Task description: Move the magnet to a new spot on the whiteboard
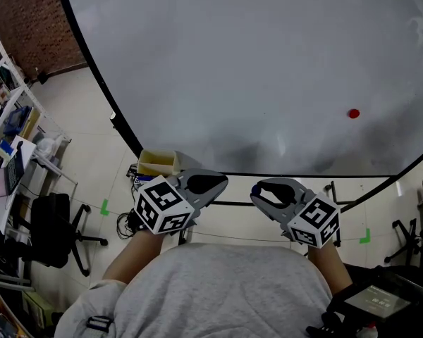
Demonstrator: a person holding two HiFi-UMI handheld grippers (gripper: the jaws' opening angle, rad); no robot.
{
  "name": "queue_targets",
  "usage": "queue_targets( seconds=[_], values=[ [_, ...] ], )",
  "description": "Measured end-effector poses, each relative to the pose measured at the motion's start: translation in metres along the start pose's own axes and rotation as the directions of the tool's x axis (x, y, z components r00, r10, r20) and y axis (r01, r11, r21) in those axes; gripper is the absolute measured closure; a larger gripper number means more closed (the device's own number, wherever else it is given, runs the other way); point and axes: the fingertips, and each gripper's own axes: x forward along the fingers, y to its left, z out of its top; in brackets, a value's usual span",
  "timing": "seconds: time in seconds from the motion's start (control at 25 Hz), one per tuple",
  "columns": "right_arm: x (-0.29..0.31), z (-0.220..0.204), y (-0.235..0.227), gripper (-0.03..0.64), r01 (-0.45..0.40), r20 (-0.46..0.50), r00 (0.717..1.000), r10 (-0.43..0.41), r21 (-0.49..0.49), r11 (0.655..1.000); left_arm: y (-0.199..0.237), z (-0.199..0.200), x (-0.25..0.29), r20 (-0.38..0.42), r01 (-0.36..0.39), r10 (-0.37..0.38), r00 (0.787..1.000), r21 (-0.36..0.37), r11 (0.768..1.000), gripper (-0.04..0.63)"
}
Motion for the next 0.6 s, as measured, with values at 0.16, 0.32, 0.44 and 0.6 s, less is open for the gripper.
queue_targets(
  seconds=[0.16, 0.32, 0.44, 0.6],
  values=[
    [0.0003, -0.0005, -0.0006, 0.491, 0.003, -0.004, 1.0, -0.003, -0.007, 1.0, -0.0022, -0.0012, 0.0011, -0.007, 0.009, -0.008, 1.0, 0.003, 1.0, 0.607],
    [0.0002, -0.0003, -0.0003, 0.491, 0.004, -0.007, 1.0, -0.004, -0.01, 1.0, -0.004, -0.0022, 0.0025, -0.01, 0.015, -0.015, 1.0, 0.001, 1.0, 0.607],
    [0.0011, 0.0003, 0.0001, 0.491, 0.007, -0.012, 1.0, -0.007, -0.025, 1.0, -0.0039, -0.0013, 0.0029, -0.009, 0.015, -0.015, 1.0, 0.001, 1.0, 0.609],
    [0.0002, 0.0037, -0.0007, 0.491, 0.017, -0.008, 1.0, -0.017, -0.052, 0.999, -0.0028, -0.0024, 0.002, -0.008, 0.014, -0.014, 1.0, -0.004, 1.0, 0.609]
  ],
)
